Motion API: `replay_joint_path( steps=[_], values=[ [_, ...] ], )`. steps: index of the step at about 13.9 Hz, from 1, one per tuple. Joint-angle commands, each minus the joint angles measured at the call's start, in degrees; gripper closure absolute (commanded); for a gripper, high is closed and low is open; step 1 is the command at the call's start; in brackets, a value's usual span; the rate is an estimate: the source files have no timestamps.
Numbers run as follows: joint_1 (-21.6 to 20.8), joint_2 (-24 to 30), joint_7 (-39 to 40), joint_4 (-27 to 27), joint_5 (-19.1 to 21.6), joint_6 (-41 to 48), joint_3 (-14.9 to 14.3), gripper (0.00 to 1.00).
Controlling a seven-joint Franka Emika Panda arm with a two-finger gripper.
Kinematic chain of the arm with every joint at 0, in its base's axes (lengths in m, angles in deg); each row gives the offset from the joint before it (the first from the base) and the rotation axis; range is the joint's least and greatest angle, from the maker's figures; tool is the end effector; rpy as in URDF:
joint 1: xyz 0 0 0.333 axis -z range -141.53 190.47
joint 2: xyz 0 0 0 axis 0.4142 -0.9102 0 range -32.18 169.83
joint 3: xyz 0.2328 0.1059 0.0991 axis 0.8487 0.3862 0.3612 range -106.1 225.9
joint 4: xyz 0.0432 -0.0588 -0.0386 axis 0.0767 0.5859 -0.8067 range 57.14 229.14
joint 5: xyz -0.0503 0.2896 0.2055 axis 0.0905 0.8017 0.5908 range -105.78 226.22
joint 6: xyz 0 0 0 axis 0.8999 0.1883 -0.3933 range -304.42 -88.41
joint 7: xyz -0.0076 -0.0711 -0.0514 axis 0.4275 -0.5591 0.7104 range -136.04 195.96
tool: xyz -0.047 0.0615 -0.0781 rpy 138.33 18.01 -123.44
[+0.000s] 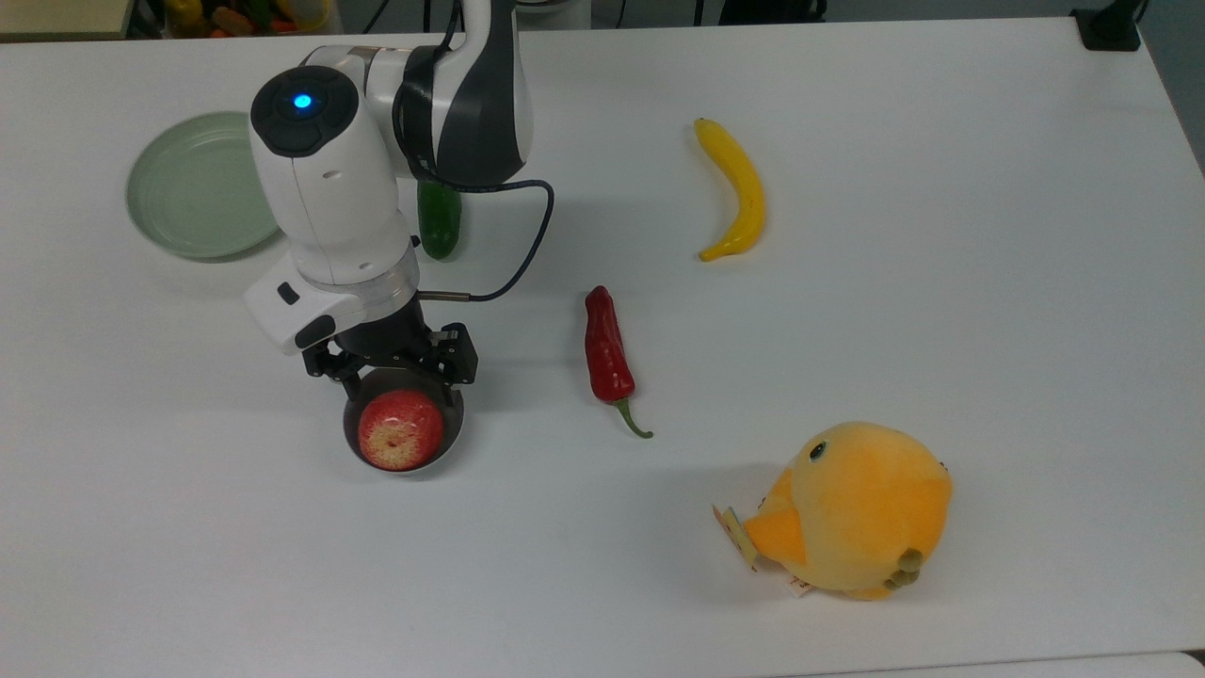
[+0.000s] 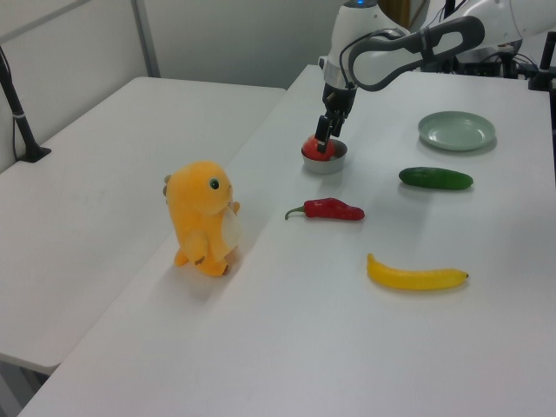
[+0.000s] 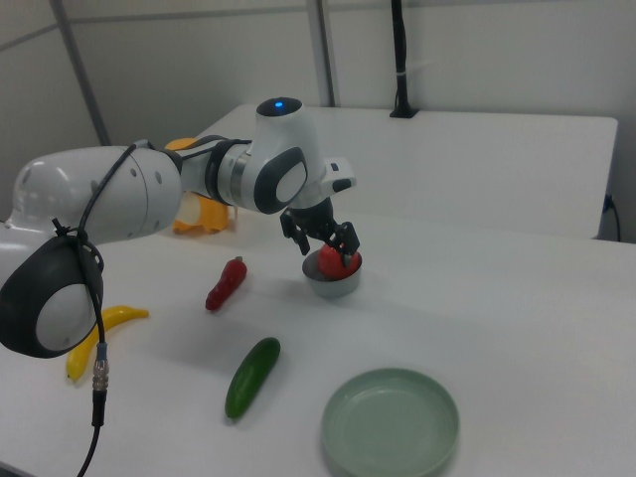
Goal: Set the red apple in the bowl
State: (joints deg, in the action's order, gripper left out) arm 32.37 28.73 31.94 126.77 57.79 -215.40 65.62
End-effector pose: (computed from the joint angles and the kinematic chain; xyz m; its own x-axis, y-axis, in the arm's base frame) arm 0.7004 -0.0450 0.3376 0.9763 -0.0143 0.2161 -0.0107 -0.9998 -0.0179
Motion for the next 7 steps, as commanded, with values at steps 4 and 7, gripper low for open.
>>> replay_joint_path(
  steps=[4, 7],
  values=[
    [-0.6, 12.0, 0.5, 5.6, 1.2, 5.5, -0.4, 0.0],
    [-1.0, 19.2, -2.4, 5.8, 1.2, 16.3, -0.5, 0.0]
  ],
)
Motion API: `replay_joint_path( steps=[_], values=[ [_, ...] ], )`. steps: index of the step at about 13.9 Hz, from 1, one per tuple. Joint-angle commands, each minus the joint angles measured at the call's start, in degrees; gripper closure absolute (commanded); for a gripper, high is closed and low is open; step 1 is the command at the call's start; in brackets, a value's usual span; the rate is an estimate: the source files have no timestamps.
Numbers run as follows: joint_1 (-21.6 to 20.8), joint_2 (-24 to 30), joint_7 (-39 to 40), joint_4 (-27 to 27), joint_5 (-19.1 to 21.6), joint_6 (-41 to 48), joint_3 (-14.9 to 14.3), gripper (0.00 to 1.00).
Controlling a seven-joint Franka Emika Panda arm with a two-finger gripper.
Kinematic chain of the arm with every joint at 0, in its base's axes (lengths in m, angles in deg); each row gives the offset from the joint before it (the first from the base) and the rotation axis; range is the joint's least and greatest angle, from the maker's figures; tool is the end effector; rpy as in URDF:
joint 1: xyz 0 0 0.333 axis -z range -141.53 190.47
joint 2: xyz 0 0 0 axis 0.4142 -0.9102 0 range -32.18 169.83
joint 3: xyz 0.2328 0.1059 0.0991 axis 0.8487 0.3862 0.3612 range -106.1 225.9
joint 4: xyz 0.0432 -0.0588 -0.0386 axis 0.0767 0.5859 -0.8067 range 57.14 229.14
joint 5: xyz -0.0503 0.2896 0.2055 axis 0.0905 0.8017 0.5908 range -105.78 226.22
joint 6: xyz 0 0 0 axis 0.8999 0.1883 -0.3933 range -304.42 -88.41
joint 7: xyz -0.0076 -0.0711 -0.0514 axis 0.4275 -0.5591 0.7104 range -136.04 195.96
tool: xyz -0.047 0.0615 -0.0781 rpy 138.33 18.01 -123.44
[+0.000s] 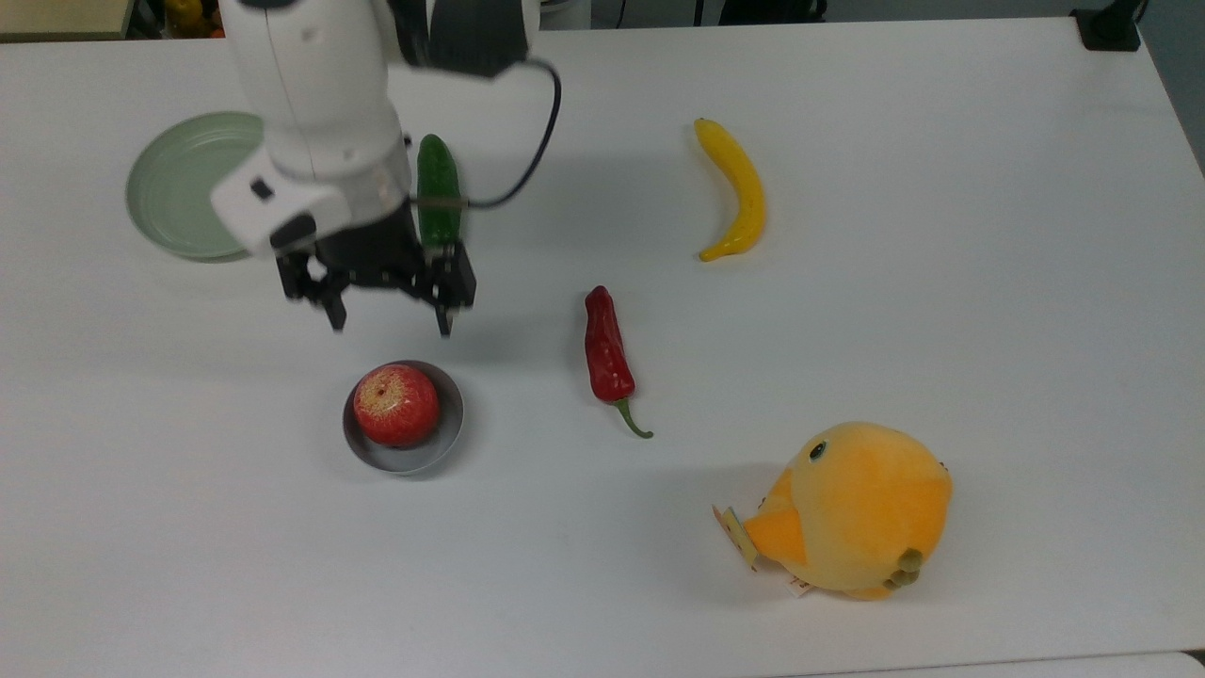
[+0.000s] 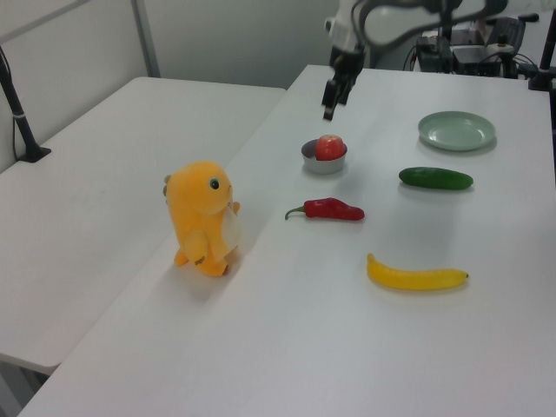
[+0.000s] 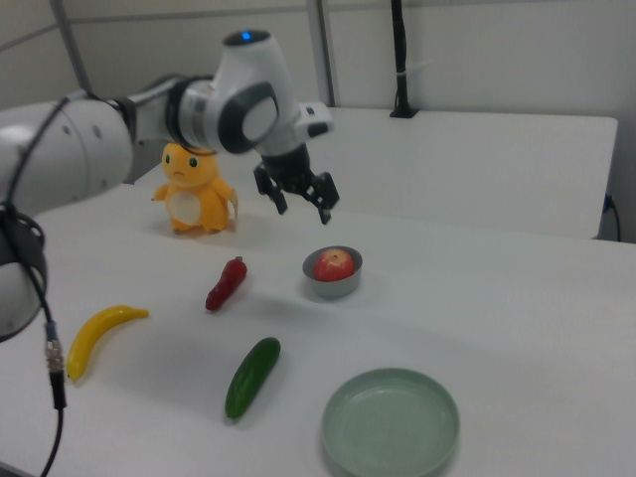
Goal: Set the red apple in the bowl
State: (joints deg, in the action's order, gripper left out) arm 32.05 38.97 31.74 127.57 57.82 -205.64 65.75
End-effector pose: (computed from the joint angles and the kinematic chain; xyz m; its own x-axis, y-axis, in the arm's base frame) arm 0.6744 -0.0372 0.4355 0.9778 -0.0038 0.2096 -0.0031 -1.0000 -0.0036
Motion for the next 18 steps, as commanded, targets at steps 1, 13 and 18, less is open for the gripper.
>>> replay_joint_path(
  steps=[1, 13, 18],
  values=[
    [-0.7, 11.4, -4.5, 5.0, 1.2, 10.4, -0.6, 0.0],
    [-9.5, 29.9, -4.6, 14.7, 5.5, 27.6, -6.6, 0.0],
    [-9.7, 29.2, -1.9, 16.7, 5.8, 20.6, -6.6, 0.0]
  ],
)
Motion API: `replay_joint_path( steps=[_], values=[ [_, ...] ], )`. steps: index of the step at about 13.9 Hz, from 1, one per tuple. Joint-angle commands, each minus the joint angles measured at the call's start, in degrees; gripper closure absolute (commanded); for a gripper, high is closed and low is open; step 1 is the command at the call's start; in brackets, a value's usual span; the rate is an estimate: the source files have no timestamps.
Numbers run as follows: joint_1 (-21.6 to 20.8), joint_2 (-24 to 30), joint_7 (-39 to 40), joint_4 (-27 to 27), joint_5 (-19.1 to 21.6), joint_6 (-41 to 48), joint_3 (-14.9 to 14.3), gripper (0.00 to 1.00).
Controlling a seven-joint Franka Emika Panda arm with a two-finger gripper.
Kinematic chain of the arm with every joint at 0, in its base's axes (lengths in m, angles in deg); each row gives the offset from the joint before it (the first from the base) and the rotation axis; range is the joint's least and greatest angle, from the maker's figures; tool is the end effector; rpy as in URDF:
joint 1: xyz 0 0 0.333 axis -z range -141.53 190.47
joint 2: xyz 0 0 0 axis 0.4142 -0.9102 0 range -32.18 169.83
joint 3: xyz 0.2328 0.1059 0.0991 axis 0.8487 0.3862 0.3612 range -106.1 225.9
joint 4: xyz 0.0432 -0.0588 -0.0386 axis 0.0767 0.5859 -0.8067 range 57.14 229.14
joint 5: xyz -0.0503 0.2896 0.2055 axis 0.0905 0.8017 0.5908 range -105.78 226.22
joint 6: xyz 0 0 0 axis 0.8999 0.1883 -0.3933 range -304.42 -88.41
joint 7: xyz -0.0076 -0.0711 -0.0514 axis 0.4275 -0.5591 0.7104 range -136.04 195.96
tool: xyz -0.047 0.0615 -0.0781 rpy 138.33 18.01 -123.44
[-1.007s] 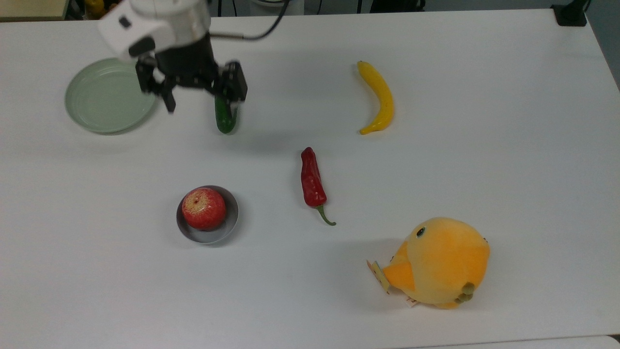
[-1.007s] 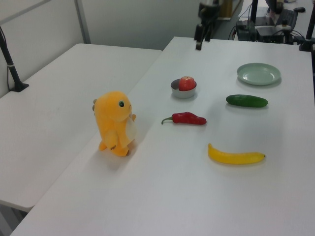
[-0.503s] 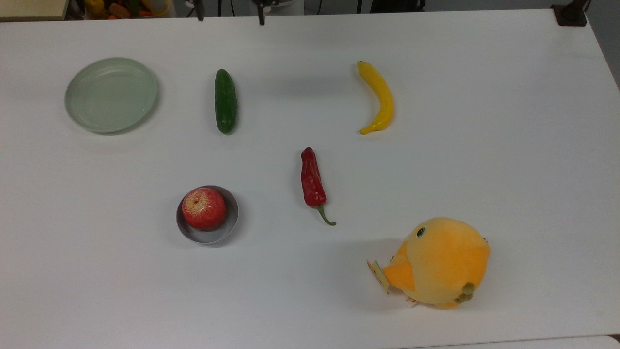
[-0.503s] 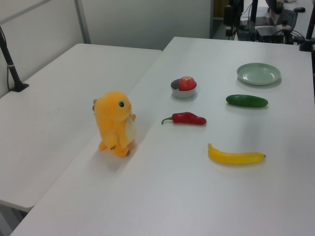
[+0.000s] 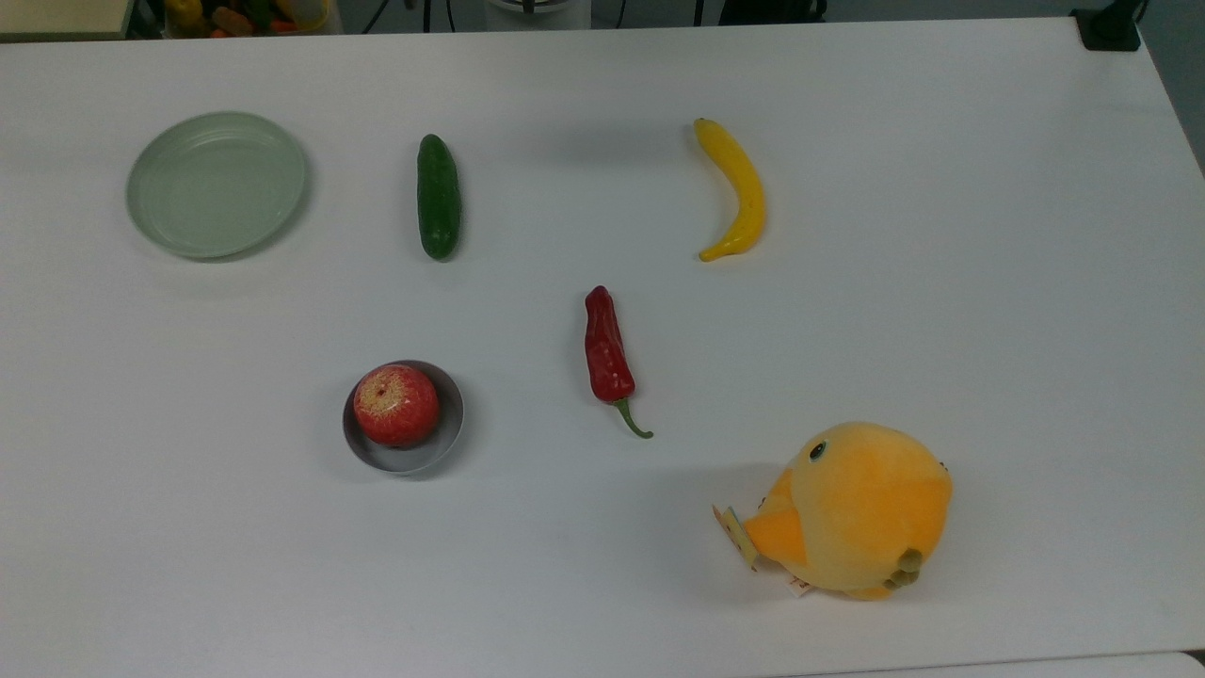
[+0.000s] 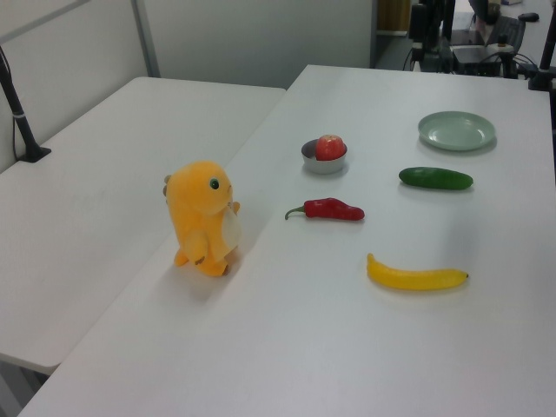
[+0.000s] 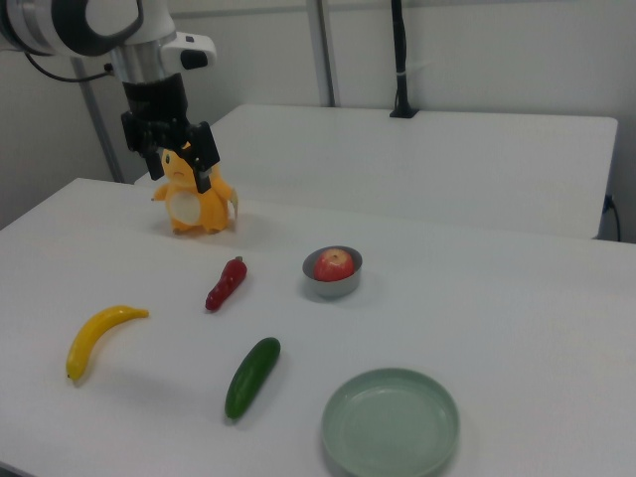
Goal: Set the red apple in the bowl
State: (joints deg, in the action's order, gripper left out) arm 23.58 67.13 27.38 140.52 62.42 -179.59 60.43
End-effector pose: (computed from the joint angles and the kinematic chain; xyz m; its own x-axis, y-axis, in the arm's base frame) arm 0.5281 0.0172 0.5846 0.9996 -0.0204 0.0174 -0.0197 -0.9990 -0.0394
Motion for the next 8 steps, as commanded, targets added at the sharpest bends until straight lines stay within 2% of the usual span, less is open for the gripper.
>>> replay_joint_path(
  steps=[1, 8],
  values=[
    [-1.3, 1.2, 3.3, 4.5, 1.3, -6.1, -1.1, 0.0],
    [-1.2, 1.5, 4.5, 4.5, 1.6, -5.6, -1.2, 0.0]
  ],
)
